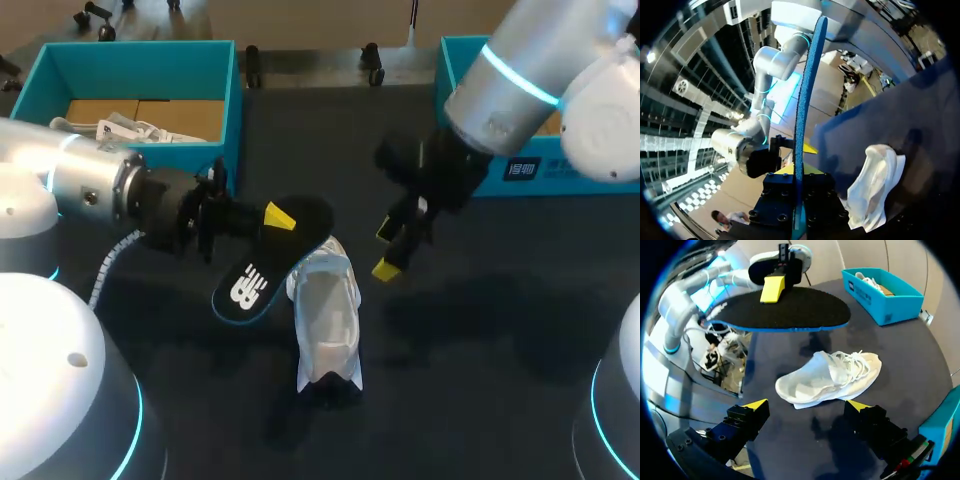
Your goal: Take the shoe out of the shoebox, open the shoe tongue, remove and reinsert the insole, then place the shoe into the shoebox
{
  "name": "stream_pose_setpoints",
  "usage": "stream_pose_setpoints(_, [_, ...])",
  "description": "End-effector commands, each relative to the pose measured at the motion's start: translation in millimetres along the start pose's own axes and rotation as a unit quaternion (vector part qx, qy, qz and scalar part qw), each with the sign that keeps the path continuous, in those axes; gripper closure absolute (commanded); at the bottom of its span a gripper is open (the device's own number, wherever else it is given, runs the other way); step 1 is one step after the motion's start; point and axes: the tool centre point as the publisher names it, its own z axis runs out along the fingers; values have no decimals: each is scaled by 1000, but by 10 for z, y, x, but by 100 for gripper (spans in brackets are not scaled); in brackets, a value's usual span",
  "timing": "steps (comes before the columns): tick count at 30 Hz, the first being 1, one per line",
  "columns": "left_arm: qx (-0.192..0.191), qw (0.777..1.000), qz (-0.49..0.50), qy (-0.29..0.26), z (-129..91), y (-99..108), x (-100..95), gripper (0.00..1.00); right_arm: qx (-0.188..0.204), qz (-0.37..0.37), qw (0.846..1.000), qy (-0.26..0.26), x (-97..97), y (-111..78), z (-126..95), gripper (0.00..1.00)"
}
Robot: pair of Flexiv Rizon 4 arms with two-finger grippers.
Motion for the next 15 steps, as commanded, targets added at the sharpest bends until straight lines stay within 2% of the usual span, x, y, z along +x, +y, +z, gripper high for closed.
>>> stream_pose_setpoints(1, [21, 997, -79, -6, -9, -10, 82, 100, 4, -46, 997, -69, 155, -175, 328, 0])
stream_pose_setpoints(3, [46, 992, -114, 0, -67, -160, 101, 100, 3, -57, 996, -63, 153, -223, 393, 0])
stream_pose_setpoints(15, [46, 992, -114, 0, -67, -160, 101, 100, 3, -57, 996, -63, 153, -223, 393, 0])
